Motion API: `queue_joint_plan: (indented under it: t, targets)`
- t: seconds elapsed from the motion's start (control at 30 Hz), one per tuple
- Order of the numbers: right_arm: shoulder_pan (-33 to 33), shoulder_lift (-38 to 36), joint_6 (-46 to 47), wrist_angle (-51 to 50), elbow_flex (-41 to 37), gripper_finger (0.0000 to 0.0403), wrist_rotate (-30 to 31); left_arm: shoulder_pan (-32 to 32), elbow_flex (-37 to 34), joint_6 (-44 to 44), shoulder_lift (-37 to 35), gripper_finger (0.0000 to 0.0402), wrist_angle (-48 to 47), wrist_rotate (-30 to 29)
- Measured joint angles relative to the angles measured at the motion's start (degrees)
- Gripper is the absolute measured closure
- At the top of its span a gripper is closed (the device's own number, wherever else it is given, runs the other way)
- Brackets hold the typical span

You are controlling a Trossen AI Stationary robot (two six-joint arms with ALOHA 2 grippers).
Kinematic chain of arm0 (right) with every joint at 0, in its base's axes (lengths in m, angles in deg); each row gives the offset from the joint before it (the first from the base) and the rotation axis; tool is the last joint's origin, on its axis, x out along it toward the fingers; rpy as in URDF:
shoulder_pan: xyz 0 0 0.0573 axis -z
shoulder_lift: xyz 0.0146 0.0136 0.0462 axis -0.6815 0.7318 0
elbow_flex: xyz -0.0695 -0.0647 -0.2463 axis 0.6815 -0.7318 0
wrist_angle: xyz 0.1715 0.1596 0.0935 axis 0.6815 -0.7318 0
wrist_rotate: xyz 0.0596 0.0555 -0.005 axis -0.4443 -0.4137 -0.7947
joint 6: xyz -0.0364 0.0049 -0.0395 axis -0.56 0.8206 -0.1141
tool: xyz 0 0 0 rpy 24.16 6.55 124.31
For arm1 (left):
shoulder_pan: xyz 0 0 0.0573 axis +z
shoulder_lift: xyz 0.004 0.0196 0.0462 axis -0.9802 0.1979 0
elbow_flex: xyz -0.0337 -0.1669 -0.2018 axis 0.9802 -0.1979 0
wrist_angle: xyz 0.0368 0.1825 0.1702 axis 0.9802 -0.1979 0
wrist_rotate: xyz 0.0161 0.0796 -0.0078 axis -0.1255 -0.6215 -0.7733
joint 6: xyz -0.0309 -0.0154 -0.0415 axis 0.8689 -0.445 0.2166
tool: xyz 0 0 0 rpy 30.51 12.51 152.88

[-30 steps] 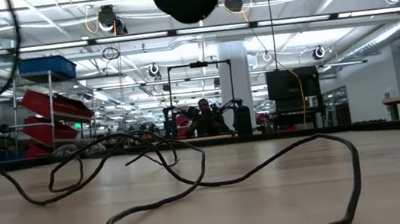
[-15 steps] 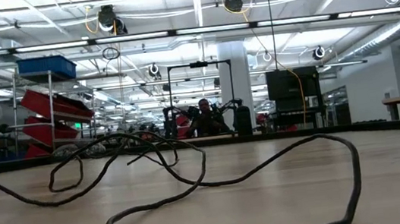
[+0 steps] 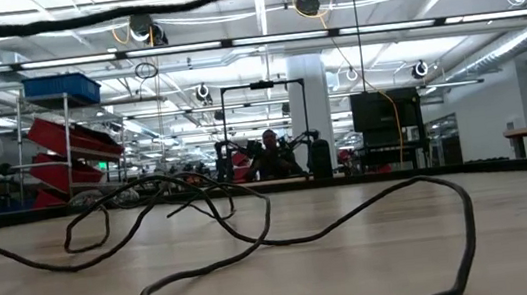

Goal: Coil cords
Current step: Coil the black wire onto the spool

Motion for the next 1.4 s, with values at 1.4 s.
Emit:
queue_joint_plan:
  t: [1.4]
  targets:
    - [-7.02,-1.92,1.64,-11.34,0.00,0.0403,5.79,-0.52,-0.04,21.98,-8.61,0.0399,-38.83,-2.87]
